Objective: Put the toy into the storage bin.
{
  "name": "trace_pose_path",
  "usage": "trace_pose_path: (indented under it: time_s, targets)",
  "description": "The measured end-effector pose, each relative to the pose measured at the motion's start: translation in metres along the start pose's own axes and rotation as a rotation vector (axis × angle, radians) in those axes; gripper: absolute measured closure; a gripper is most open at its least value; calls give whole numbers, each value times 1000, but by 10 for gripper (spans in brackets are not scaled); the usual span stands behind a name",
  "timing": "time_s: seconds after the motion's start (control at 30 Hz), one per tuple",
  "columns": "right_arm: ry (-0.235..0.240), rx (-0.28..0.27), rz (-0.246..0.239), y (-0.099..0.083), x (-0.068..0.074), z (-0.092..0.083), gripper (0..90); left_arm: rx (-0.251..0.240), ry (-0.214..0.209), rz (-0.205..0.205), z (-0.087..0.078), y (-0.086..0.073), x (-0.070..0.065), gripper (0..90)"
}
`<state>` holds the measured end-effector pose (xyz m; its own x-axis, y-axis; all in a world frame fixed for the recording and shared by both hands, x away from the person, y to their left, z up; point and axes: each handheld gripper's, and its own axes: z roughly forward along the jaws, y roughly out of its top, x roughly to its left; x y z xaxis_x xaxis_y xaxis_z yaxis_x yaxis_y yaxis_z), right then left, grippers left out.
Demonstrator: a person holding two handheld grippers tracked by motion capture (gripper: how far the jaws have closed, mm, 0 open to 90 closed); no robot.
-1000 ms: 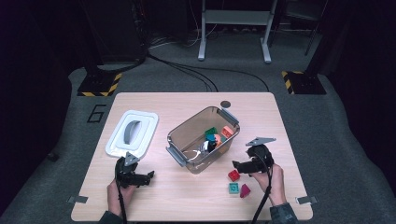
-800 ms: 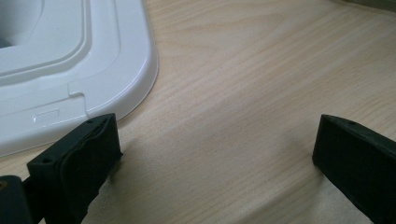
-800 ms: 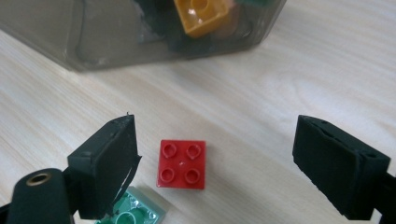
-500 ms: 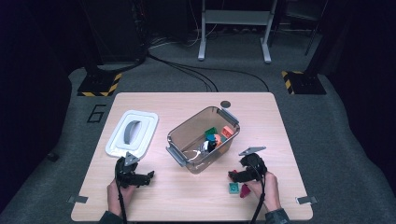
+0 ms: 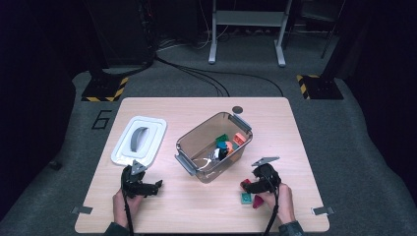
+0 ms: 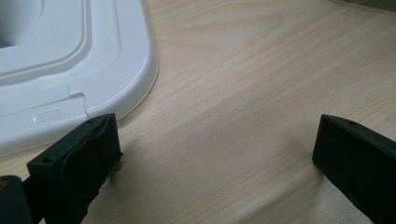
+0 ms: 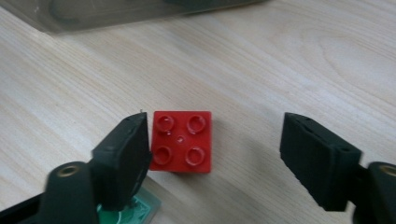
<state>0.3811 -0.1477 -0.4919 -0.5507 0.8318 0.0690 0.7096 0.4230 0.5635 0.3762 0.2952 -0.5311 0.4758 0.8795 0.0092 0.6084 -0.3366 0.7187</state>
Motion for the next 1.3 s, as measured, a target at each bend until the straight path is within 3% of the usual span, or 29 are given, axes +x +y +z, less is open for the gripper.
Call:
trace_pose_path:
  time_s: [0.27, 0.5, 0.87, 1.3]
  targets:
    - [10, 30, -22, 0, 2, 4, 391, -2, -1, -10, 0, 0, -1, 6]
    - [-6, 55, -53, 2, 5, 8, 574, -2, -1, -11, 0, 0, -1, 7]
    - [-10, 30, -17, 5, -7, 6, 584, -1, -1, -7, 0, 0, -1, 7]
    - [-57, -55, 40, 25, -35, -15, 584, -2, -1, -8, 0, 0, -1, 7]
